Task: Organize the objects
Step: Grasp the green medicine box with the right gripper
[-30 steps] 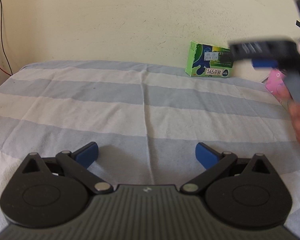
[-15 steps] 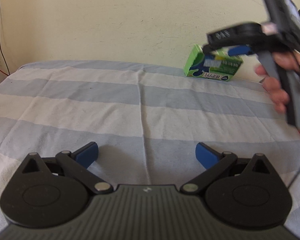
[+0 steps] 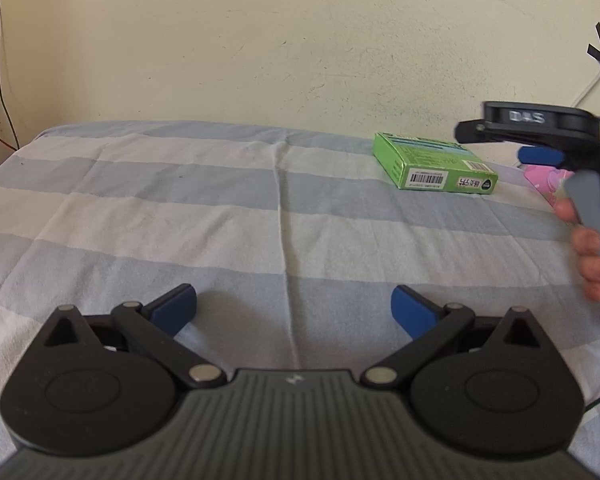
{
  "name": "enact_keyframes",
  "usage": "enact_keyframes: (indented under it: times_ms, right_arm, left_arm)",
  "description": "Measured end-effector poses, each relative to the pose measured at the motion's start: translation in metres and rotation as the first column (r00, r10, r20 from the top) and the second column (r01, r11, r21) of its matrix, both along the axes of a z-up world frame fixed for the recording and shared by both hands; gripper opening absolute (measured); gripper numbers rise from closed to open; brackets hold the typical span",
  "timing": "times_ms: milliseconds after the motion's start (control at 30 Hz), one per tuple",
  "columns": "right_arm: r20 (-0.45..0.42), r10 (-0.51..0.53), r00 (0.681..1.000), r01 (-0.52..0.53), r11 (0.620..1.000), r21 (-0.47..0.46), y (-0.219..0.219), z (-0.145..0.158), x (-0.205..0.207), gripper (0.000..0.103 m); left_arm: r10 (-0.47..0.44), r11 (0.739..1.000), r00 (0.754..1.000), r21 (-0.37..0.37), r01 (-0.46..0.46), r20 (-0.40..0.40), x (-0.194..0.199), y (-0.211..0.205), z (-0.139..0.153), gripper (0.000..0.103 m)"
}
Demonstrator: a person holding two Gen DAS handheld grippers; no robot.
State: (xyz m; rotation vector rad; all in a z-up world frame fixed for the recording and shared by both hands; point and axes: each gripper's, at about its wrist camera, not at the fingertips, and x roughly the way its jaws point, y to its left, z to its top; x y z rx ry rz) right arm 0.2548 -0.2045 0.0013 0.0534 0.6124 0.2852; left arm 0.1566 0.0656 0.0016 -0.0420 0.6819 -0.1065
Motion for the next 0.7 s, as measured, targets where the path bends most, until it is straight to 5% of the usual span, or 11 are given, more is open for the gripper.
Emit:
enact_keyframes:
  times_ms: [200, 400, 567, 700]
  right_arm:
    - [-0.117, -0.089, 0.989, 0.100, 0.991, 0.087, 0.018, -0.022, 0.035, 0.103]
    - [-0.080, -0.077, 0.994, 0.071, 0.995, -0.075, 0.053, -0.035, 0.041, 0.103]
    - [-0.234, -0.072, 0.970, 0.100, 0.989, 0.109, 0.025, -0.044, 0.064, 0.103]
    - [-0.270, -0.024, 0.963, 0.055, 0.993, 0.107, 0.023, -0.042, 0.072, 0.103]
  left_arm:
    - [0.000, 1.000, 1.000, 0.007, 0.000, -0.002, 0.001, -0.001, 0.000, 0.103]
    - [0.001, 1.000, 1.000, 0.008, -0.001, -0.002, 0.002, -0.002, 0.000, 0.103]
    - [0.000, 1.000, 1.000, 0.008, 0.000, -0.002, 0.002, -0.001, 0.000, 0.103]
    - [0.000, 1.000, 1.000, 0.007, 0.000, -0.002, 0.002, -0.001, 0.000, 0.103]
